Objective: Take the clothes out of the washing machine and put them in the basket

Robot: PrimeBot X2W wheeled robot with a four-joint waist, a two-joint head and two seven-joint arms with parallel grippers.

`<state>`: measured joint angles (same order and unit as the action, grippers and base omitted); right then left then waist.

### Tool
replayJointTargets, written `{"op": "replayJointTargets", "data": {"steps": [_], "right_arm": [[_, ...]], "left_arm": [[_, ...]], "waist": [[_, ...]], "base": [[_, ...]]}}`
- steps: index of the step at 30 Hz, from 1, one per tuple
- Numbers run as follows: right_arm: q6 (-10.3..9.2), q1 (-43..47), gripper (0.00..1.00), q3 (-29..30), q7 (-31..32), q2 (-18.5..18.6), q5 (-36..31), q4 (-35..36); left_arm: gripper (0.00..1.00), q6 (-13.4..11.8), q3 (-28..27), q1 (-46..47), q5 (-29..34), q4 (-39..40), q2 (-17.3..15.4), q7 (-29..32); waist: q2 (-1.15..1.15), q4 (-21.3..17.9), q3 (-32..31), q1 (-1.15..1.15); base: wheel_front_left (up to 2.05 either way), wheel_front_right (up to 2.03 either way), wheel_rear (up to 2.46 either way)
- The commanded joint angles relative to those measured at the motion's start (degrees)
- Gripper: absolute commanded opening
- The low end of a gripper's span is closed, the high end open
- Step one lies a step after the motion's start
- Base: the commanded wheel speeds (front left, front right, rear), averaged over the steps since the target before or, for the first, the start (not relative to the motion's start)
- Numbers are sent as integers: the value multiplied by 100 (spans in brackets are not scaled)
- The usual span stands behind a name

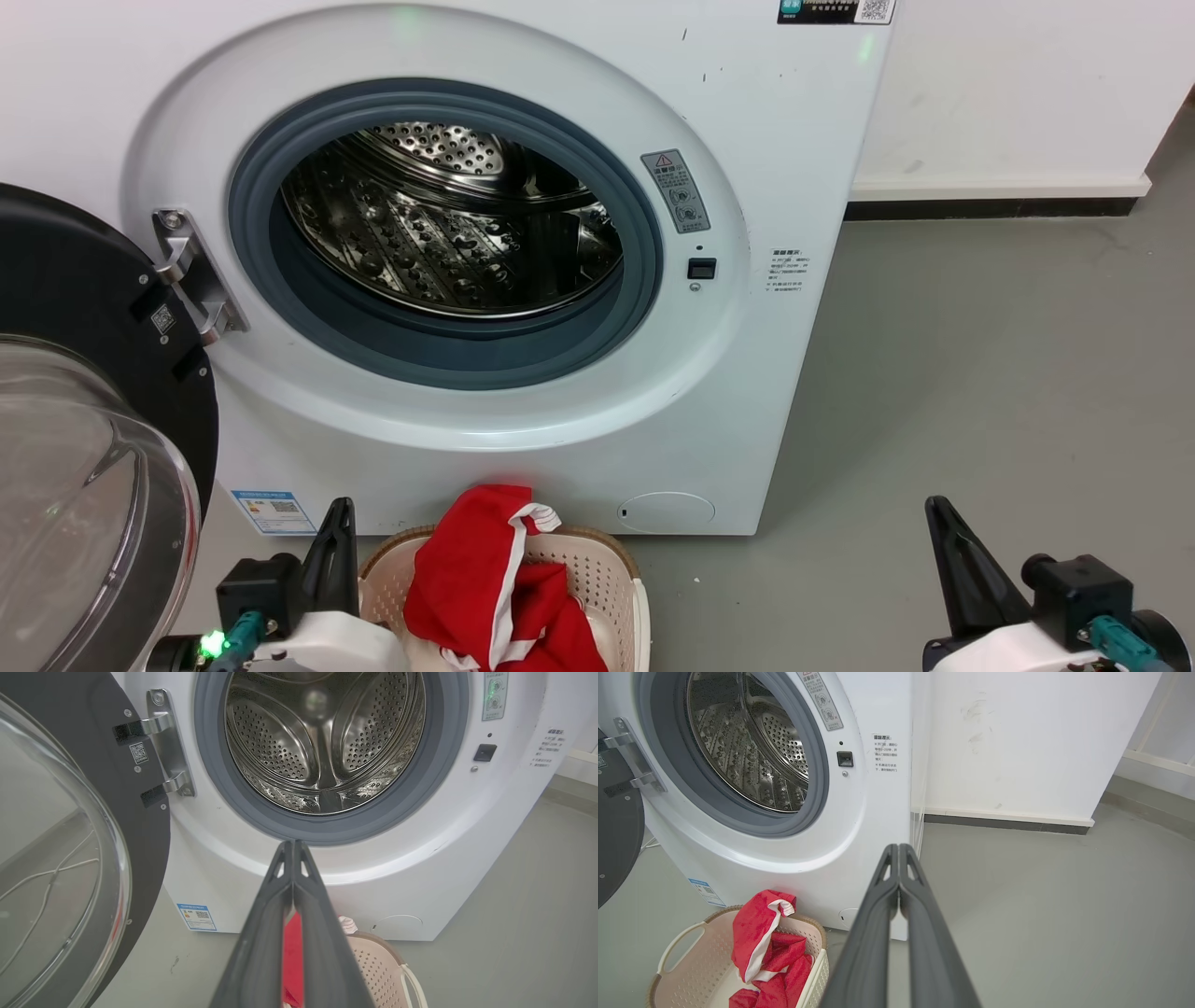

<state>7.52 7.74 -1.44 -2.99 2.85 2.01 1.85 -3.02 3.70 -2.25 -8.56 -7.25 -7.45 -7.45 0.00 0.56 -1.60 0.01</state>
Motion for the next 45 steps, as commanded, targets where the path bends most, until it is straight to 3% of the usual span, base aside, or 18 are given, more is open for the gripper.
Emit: {"op": "replayJointTargets", "data": {"steps": [1, 18, 23, 45], "right_arm": [[-1, -62, 0, -3, -16, 17, 400, 61], [-2, -392, 0, 29, 85, 138, 2382, -316], [-2, -534, 0, 59, 141, 174, 3310, -476], [-2, -794, 0, 158, 283, 218, 5135, -800]], "left_arm": [[0, 53, -96, 151, -326, 20, -7, 73], [0, 266, -264, 281, -2053, -89, 91, 330], [0, 371, -362, 363, -2883, -159, 139, 465], [0, 578, -563, 528, -4533, -311, 232, 746]], "waist": [[0, 0, 3, 0], [0, -8, 26, 0], [0, -12, 39, 0], [0, -22, 69, 0]], "base": [[0, 0, 0], [0, 0, 0], [0, 0, 0], [0, 0, 0]]}}
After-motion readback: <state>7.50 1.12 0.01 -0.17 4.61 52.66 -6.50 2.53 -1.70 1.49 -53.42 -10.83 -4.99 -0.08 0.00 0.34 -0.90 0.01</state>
